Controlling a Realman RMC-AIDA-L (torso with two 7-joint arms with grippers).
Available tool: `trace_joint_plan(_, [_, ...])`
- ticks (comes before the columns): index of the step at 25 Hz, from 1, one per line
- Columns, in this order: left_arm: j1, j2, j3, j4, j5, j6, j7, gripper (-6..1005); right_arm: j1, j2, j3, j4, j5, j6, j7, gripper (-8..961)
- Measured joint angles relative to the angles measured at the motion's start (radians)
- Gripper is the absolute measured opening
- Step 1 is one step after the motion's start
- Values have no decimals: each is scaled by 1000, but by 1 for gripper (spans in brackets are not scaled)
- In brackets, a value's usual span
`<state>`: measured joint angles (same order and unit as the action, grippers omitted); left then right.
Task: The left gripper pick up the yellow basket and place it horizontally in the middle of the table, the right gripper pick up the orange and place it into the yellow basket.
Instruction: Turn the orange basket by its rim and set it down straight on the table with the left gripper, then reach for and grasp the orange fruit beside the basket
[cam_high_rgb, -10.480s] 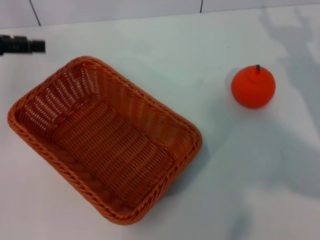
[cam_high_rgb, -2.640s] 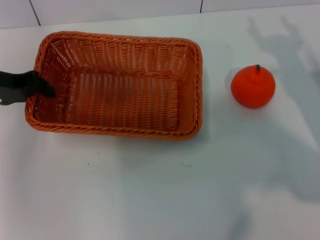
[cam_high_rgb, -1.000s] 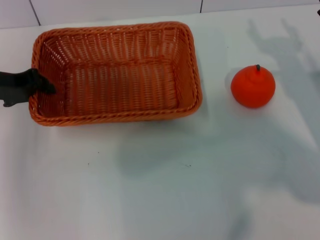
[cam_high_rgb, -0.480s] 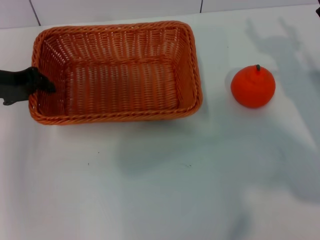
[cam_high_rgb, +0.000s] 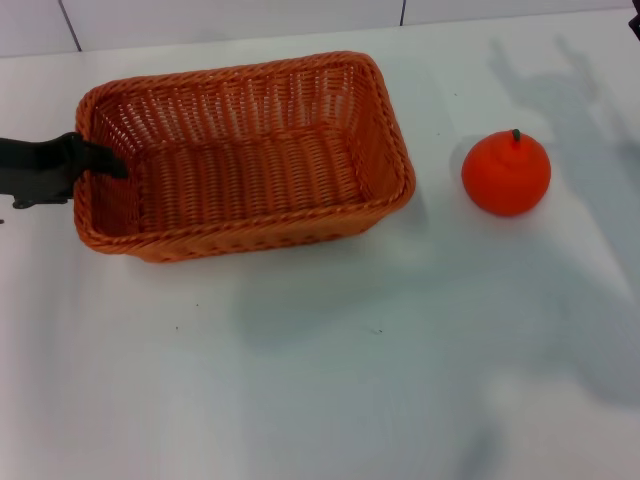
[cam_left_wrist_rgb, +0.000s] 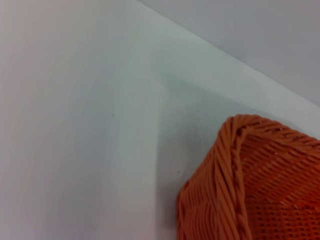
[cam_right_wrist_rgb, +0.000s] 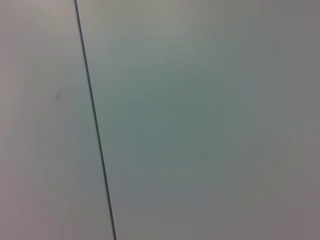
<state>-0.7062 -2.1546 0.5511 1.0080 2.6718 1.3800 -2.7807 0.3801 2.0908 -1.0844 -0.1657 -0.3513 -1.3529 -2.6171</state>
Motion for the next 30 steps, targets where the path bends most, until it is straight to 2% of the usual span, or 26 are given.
trace_joint_plan(6, [5, -3, 0, 0, -23, -16, 23, 377, -4, 0, 0, 0, 0, 0, 0, 941])
trace_joint_plan(11, [28, -4, -4, 43, -106, -34, 86, 604, -4, 0, 0, 0, 0, -1, 0, 941])
trace_joint_plan(15, [65, 1, 0, 125, -147, -71, 103, 837, -2, 0, -2, 0, 0, -3, 0, 940])
trace_joint_plan(19, [94, 7, 14, 198, -141, -134, 117, 911, 4, 0, -11, 0, 0, -3, 0, 940])
trace_joint_plan(23, [133, 13, 33, 235, -158, -265, 150, 909, 11, 0, -25, -1, 0, -3, 4, 940])
trace_joint_plan(26, [192, -8, 37, 265, -307, -403, 276, 908, 8, -1, -56, -5, 0, -5, 6, 940])
trace_joint_plan(28, [240, -18, 63, 263, -465, -487, 395, 907, 3, 1, -74, -4, 0, -5, 2, 940])
trace_joint_plan(30, [289, -16, 101, 234, -680, -558, 543, 906, -4, 2, -84, 0, 0, -3, 1, 939])
